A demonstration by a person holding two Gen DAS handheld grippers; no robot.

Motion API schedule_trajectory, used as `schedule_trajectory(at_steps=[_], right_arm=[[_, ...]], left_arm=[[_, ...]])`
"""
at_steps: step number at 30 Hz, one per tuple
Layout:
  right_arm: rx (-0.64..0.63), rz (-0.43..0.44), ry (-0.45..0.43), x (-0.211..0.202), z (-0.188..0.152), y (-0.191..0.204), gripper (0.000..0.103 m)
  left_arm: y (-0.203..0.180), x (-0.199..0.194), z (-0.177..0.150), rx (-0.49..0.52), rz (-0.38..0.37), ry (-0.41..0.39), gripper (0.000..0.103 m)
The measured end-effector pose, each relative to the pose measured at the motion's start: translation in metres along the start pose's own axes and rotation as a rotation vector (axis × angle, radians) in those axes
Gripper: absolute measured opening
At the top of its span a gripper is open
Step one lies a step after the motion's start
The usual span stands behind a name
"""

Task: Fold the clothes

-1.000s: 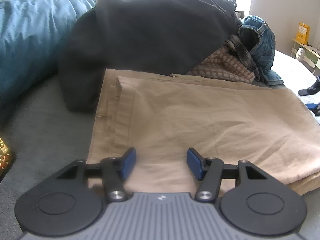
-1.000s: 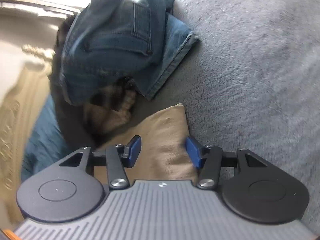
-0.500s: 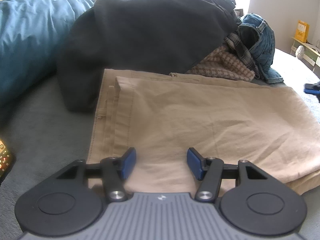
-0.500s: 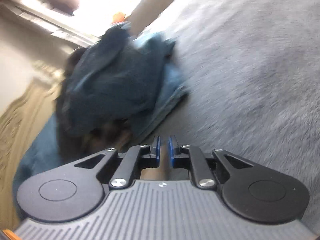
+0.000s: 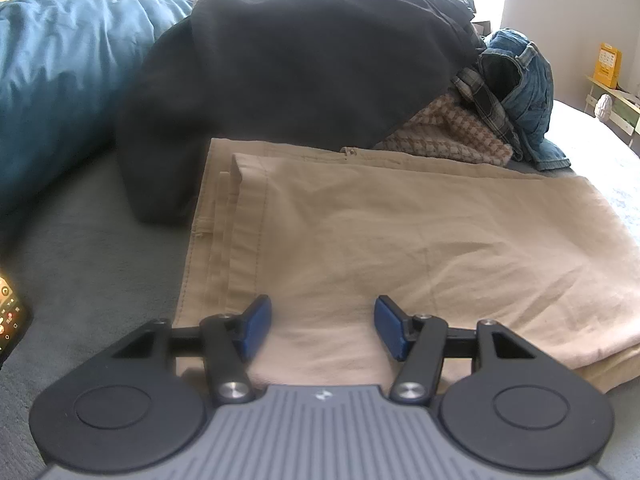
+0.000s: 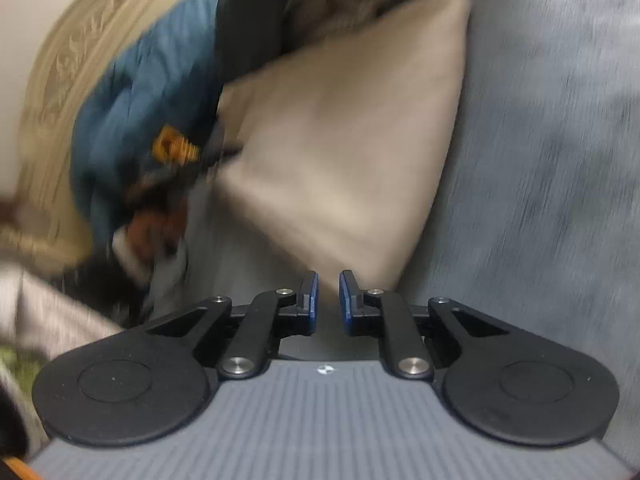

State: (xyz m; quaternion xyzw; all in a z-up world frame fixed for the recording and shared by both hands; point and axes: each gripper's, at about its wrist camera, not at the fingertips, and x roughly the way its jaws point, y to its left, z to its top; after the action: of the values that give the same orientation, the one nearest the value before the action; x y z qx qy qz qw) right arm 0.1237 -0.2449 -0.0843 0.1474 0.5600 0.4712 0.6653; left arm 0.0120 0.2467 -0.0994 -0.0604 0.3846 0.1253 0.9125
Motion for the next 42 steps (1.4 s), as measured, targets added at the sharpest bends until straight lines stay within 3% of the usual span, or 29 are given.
schedule_trajectory(at_steps=[2, 4, 6, 7, 11, 14, 21, 24, 28, 33, 42], right_arm=[[0.011, -0.015, -0.015, -0.010, -0.011, 0.003, 0.020], [0.082, -0.030, -0.086, -0.025, -0.015, -0.003, 0.041], [0.187, -0.035, -0.169, -0.038, -0.018, -0.016, 0.054], [0.242, -0.033, -0.206, -0.041, -0.018, -0.024, 0.056], [0.405, 0.010, -0.316, -0.045, -0.021, -0.041, 0.059], [0.471, 0.028, -0.338, -0.034, -0.021, -0.046, 0.063], [0.563, 0.037, -0.321, -0.011, -0.015, -0.057, 0.063], [0.582, 0.035, -0.320, -0.004, -0.014, -0.054, 0.064], [0.613, 0.029, -0.326, 0.000, -0.015, -0.053, 0.065], [0.652, 0.035, -0.341, 0.005, -0.015, -0.058, 0.065], [0.674, 0.073, -0.360, 0.019, 0.002, -0.070, 0.065]], left_arm=[[0.000, -0.001, 0.001, -0.005, 0.001, 0.002, 0.059], [0.001, -0.005, 0.004, -0.019, -0.001, 0.014, 0.059], [0.002, -0.016, 0.008, -0.043, -0.005, 0.017, 0.060], [0.003, -0.025, 0.009, -0.058, -0.005, 0.004, 0.064], [0.007, -0.074, -0.001, -0.152, -0.010, -0.073, 0.074], [0.016, -0.089, -0.025, -0.281, -0.065, -0.046, 0.076], [0.033, -0.052, -0.082, -0.661, -0.270, 0.079, 0.081], [0.041, -0.041, -0.089, -0.775, -0.325, 0.027, 0.089], [0.055, -0.027, -0.092, -0.936, -0.383, -0.030, 0.089], [0.059, -0.018, -0.089, -0.982, -0.381, -0.082, 0.089], [0.053, -0.009, -0.078, -0.921, -0.348, -0.094, 0.089]])
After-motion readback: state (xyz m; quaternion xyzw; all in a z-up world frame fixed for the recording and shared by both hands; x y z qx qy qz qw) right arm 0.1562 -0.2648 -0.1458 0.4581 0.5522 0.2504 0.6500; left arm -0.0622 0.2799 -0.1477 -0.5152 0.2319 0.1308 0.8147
